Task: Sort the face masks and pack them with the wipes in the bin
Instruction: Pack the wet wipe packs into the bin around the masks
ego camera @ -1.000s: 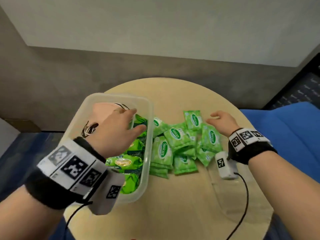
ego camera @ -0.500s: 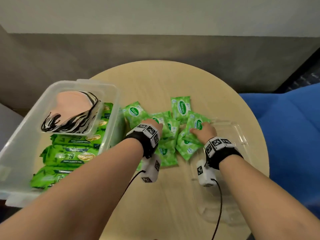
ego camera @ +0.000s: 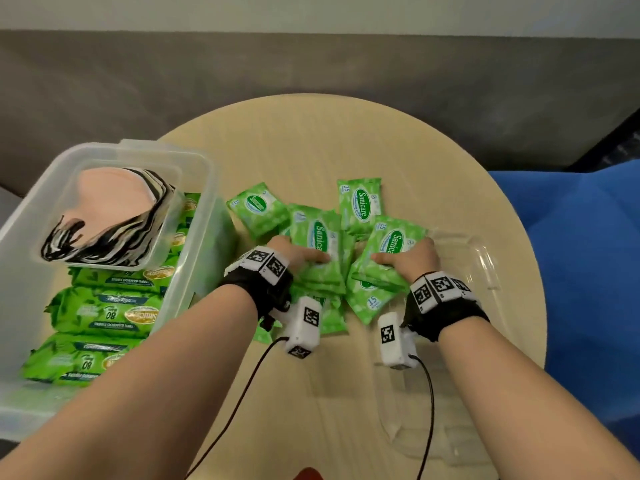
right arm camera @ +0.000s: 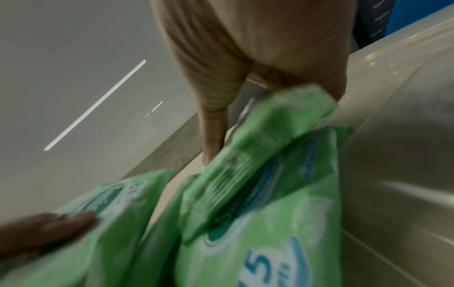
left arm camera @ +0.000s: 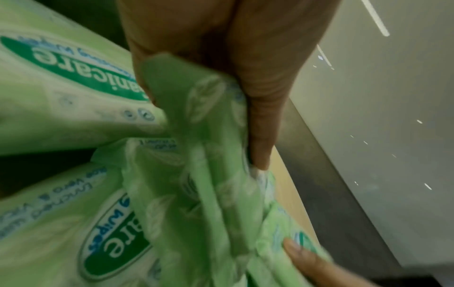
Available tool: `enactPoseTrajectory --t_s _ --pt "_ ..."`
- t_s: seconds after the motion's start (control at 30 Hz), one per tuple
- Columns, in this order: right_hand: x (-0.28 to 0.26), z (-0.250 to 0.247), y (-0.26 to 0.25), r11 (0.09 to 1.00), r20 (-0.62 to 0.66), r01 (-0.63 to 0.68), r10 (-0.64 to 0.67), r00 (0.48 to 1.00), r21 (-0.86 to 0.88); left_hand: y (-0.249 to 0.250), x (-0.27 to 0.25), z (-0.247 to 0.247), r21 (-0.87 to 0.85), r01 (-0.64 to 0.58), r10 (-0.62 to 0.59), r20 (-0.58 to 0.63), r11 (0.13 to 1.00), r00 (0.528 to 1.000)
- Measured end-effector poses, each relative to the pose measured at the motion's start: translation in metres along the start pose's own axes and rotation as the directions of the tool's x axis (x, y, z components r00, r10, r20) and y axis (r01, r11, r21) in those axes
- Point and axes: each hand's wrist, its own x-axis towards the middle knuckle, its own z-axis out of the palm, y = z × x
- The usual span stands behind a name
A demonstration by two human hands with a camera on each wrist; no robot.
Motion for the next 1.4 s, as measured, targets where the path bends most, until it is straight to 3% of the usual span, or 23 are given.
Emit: enactPoseTrajectory --t_s 0.17,0.27,0.43,0.53,0.63,0.73,0.83,0.9,0.93,1.0,1.07,1.13,1.3,1.37,1.4 --pt "0.001 -0.010 0.001 0.965 0.108 0.080 -0.109 0.988 0.248 -0.004 0.003 0.013 0.147 -0.125 0.130 -0.027 0.981 0.991" --pt "-0.005 -0.019 0.001 0.899 0.087 0.131 -0.183 0.979 0.418 -0.006 0.006 0.021 0.174 -0.158 0.161 -0.008 0.972 0.987" --pt "-0.021 -0.015 0.002 0.827 0.299 0.012 -0.217 0.929 0.563 -0.004 0.003 0.025 0.227 -0.227 0.237 -0.019 0.947 0.971" --pt "-0.035 0.000 0.006 0.843 0.386 -0.028 -0.216 0.897 0.538 -0.007 0.000 0.028 0.111 -0.288 0.292 -0.021 0.951 0.956" --pt "-0.045 0.013 0.011 0.832 0.402 -0.031 -0.234 0.885 0.554 -0.013 -0.007 0.031 -0.126 -0.380 0.381 -0.020 0.916 0.924" --pt "-0.052 0.020 0.009 0.775 0.396 -0.040 -0.277 0.876 0.630 -0.020 -0.018 0.033 -0.442 -0.354 0.389 -0.013 0.824 0.921" --pt "-0.059 0.027 0.008 0.775 0.389 -0.010 -0.306 0.869 0.632 -0.027 -0.028 0.033 -0.575 -0.238 0.341 0.076 0.783 0.937" --pt "-0.062 0.030 0.013 0.807 0.360 0.035 -0.300 0.883 0.589 -0.035 -0.034 0.034 -0.717 -0.098 0.352 0.214 0.690 0.911" --pt "-0.065 0.030 0.015 0.817 0.351 0.046 -0.297 0.888 0.575 -0.039 -0.035 0.034 -0.728 -0.089 0.370 0.235 0.679 0.899" --pt "-0.068 0.029 0.023 0.818 0.358 0.046 -0.300 0.884 0.573 -0.050 -0.038 0.033 -0.648 -0.192 0.414 0.209 0.737 0.886" --pt "-0.075 0.028 0.033 0.813 0.381 0.055 -0.331 0.863 0.580 -0.062 -0.041 0.033 -0.555 -0.335 0.509 0.193 0.762 0.839" --pt "-0.086 0.027 0.041 0.822 0.387 0.129 -0.392 0.835 0.555 -0.075 -0.043 0.035 -0.501 -0.440 0.591 0.191 0.745 0.784" --pt "-0.110 0.039 0.075 0.776 0.349 0.271 -0.527 0.775 0.570 -0.112 -0.061 0.049 -0.452 -0.594 0.703 0.110 0.665 0.703" --pt "-0.117 0.048 0.092 0.788 0.364 0.300 -0.538 0.761 0.538 -0.126 -0.068 0.058 -0.455 -0.622 0.733 0.108 0.637 0.672" --pt "-0.120 0.052 0.099 0.802 0.376 0.289 -0.521 0.766 0.524 -0.133 -0.069 0.062 -0.464 -0.614 0.728 0.103 0.638 0.678"
